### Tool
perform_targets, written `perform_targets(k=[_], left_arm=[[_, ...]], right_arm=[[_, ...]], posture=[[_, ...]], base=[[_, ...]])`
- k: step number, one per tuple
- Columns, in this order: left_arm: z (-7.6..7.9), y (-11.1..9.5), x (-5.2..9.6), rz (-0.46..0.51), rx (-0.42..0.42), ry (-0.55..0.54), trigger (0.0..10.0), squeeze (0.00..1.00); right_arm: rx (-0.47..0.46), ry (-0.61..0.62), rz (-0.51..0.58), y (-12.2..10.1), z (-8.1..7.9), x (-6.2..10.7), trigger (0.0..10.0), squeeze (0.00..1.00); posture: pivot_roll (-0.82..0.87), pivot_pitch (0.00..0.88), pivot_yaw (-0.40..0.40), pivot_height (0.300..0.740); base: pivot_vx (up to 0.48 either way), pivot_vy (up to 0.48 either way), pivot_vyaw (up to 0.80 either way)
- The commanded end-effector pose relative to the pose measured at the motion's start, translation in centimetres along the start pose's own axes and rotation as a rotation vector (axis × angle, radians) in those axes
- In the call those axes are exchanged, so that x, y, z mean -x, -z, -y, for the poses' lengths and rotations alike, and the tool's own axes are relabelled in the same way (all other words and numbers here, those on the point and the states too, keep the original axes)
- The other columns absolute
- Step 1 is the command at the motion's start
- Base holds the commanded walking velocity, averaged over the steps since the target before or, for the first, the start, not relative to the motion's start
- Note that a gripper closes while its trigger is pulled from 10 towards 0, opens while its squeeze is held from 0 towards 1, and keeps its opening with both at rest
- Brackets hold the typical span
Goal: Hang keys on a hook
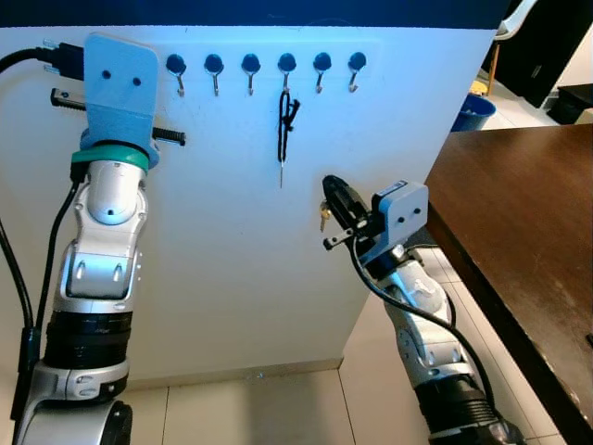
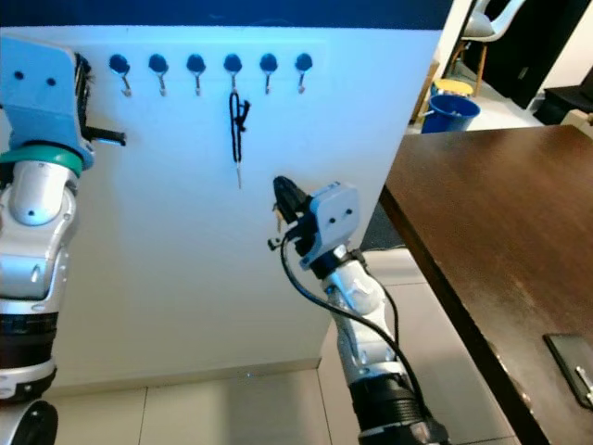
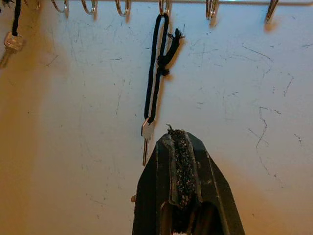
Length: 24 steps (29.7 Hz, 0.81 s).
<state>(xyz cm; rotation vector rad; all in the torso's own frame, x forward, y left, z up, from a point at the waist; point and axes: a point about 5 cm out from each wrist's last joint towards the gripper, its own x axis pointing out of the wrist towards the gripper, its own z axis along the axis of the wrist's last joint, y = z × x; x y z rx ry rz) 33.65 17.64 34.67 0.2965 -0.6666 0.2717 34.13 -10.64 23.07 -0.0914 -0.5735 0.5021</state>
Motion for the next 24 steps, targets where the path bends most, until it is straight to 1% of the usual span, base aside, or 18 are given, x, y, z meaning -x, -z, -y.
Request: perform_targets(k=[1, 16, 24], left_arm=[[-0.22, -0.52, -0.33, 0.025, 0.000, -0.018, 10.0, 0.00], [-0.67, -0.66, -0.96, 0.035, -0.012, -0.049, 10.0, 0.00], [-0.83, -0.62, -1.06, 0.033, -0.018, -0.058, 10.0, 0.00]], right_arm=[[-0.001, -0.009, 0.005, 0.04, -0.22, -0.02, 10.0, 0.00], [-0.004, -0.006, 0.004, 0.10, -0.29, 0.02, 10.0, 0.00], [-0.003, -0.006, 0.003, 0.11, -0.27, 0.05, 10.0, 0.00]], posture=[[0.11, 0.078, 0.081, 0.740], [0.11, 0.085, 0.085, 0.740], [0.11, 0.088, 0.085, 0.740]], base=[[0.000, 0.000, 0.00], [0.000, 0.000, 0.00], [0.000, 0.000, 0.00]])
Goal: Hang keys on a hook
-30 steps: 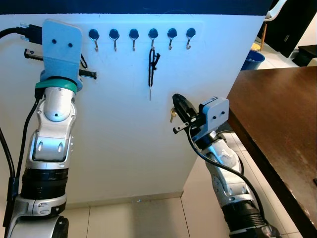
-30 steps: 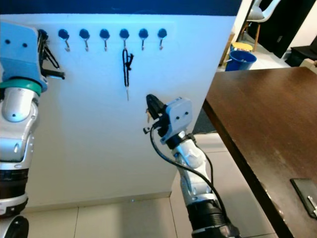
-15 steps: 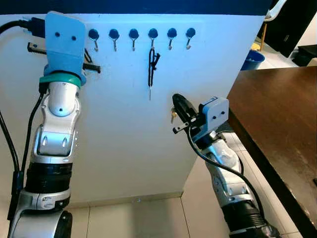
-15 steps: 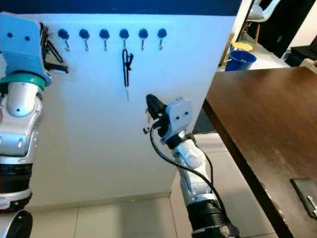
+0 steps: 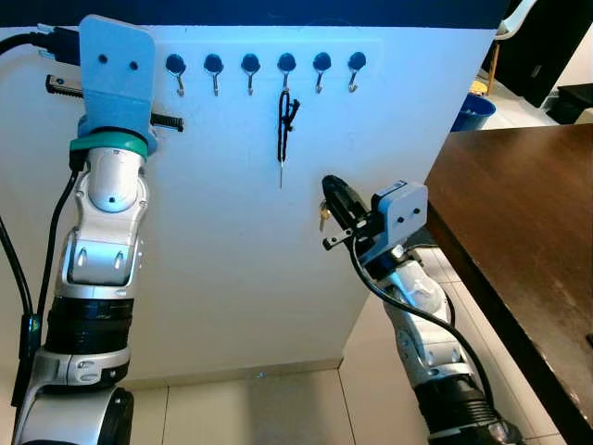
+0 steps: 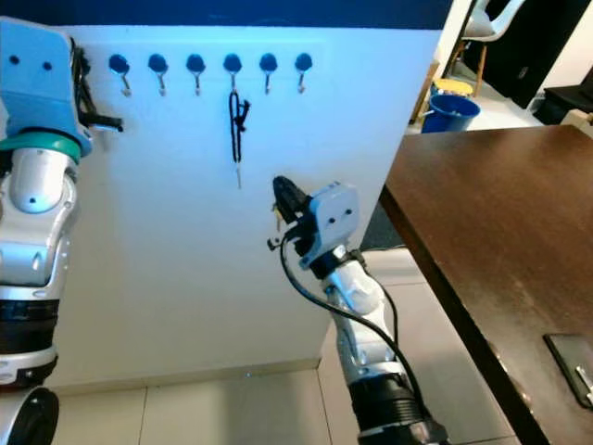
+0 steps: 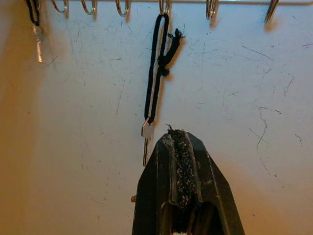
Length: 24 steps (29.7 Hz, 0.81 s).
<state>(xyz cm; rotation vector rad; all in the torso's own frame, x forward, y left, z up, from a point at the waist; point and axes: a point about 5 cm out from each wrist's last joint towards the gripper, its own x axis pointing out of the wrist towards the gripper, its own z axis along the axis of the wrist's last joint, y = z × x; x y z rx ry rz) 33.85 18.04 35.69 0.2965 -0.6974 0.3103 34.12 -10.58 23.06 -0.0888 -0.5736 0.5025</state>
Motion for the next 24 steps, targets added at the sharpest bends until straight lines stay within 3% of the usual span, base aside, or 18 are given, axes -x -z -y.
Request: perform_targets(k=[1, 15, 24], left_arm=[[-0.3, -0.1, -0.2, 0.007, -0.008, -0.017, 10.0, 0.00], [-0.1, 0.5, -0.2, -0.012, -0.015, -0.018, 10.0, 0.00], [-1.1, -0.9, 0.1, 0.055, 0.011, -0.043, 10.0, 0.00]], right_arm=[[-0.001, -0.006, 0.002, 0.1, -0.2, 0.1, 10.0, 0.00], [-0.001, -0.005, 0.001, 0.1, -0.2, 0.1, 10.0, 0.00], [0.001, -0.003, -0.001, 0.1, 0.0, 0.1, 10.0, 0.00]], posture=[[0.11, 0.088, 0.085, 0.740], [0.11, 0.096, 0.086, 0.740], [0.11, 0.097, 0.070, 0.740]], base=[[0.000, 0.000, 0.00], [0.000, 0.000, 0.00], [0.000, 0.000, 0.00]])
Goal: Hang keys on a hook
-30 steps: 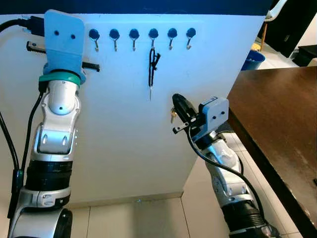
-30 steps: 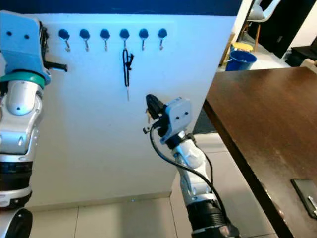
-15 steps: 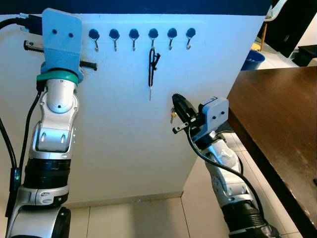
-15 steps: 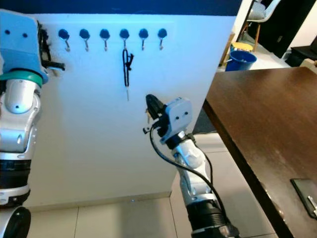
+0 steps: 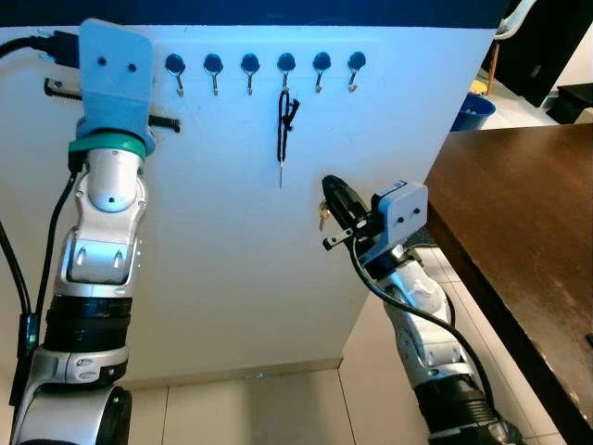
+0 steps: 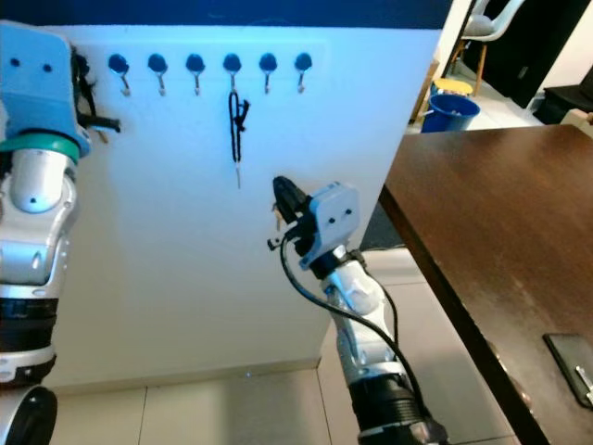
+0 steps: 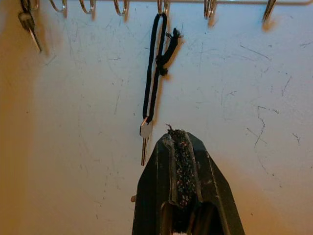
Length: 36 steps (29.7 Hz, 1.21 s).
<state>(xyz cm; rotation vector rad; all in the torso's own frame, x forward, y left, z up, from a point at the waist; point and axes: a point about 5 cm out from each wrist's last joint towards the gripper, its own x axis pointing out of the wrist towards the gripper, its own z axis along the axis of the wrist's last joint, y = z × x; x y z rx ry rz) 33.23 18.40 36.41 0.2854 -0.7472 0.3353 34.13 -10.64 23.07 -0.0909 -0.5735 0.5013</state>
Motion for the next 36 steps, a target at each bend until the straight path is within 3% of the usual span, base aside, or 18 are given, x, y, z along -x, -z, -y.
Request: perform_targets(k=[1, 17, 36], left_arm=[[-0.5, -0.3, 0.3, 0.017, 0.002, -0.007, 10.0, 0.00], [0.4, 1.3, 0.4, -0.041, -0.038, 0.036, 10.0, 0.00], [0.8, 1.5, 0.4, -0.039, -0.034, 0.044, 10.0, 0.00]], right_arm=[[-0.001, -0.004, -0.002, 0.1, 0.0, 0.0, 10.0, 0.00], [-0.001, -0.016, 0.007, 0.0, -0.3, -0.5, 10.0, 0.00], [0.005, -0.018, 0.013, -0.1, -0.2, -0.5, 10.0, 0.00]], posture=[[0.11, 0.097, 0.070, 0.740], [0.10, 0.097, 0.081, 0.740], [0.09, 0.090, 0.074, 0.740]], base=[[0.000, 0.000, 0.00], [0.000, 0.000, 0.00], [0.000, 0.000, 0.00]])
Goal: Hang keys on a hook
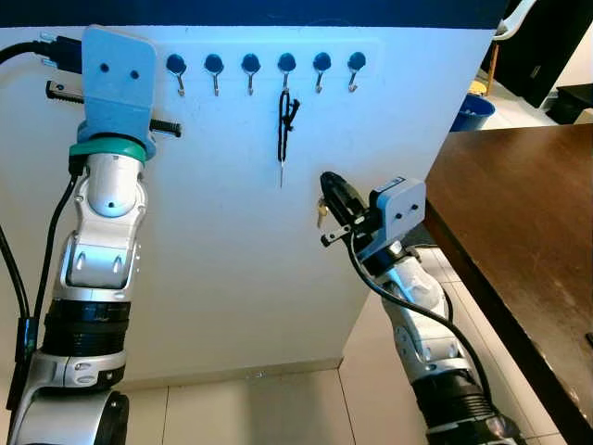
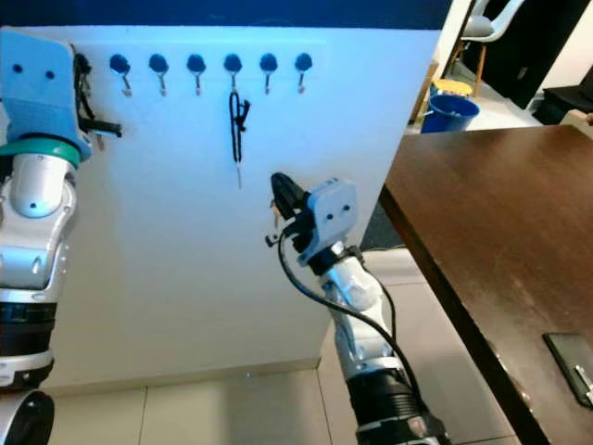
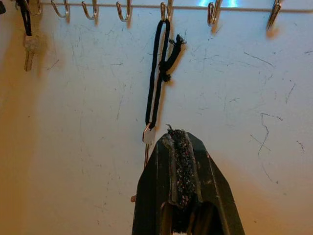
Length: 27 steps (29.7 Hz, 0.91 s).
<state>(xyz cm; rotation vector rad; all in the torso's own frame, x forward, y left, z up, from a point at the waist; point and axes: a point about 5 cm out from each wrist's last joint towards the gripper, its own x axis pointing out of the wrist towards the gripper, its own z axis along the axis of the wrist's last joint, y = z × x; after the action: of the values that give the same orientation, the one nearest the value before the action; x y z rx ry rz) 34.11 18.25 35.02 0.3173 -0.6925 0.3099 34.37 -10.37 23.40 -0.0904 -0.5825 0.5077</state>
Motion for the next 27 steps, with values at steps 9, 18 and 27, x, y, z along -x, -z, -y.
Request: perform_targets(k=[9, 18, 27], left_arm=[[-0.6, -0.9, -0.2, 0.043, -0.002, -0.030, 10.0, 0.00], [-1.1, -1.3, 0.2, 0.074, -0.010, -0.034, 10.0, 0.00], [-0.6, -1.1, 0.6, 0.075, 0.005, -0.014, 10.0, 0.00]], right_arm=[[0.006, -0.015, 0.003, 0.1, -0.2, -0.2, 10.0, 0.00], [0.007, -0.016, -0.004, 0.3, -0.1, -0.2, 10.0, 0.00], [0.006, -0.015, -0.007, 0.5, 0.1, -0.3, 10.0, 0.00]], posture=[[0.09, 0.076, 0.066, 0.740], [0.10, 0.056, 0.052, 0.740], [0.09, 0.026, 0.044, 0.740]], base=[[0.000, 0.000, 0.00], [0.000, 0.000, 0.00], [0.000, 0.000, 0.00]])
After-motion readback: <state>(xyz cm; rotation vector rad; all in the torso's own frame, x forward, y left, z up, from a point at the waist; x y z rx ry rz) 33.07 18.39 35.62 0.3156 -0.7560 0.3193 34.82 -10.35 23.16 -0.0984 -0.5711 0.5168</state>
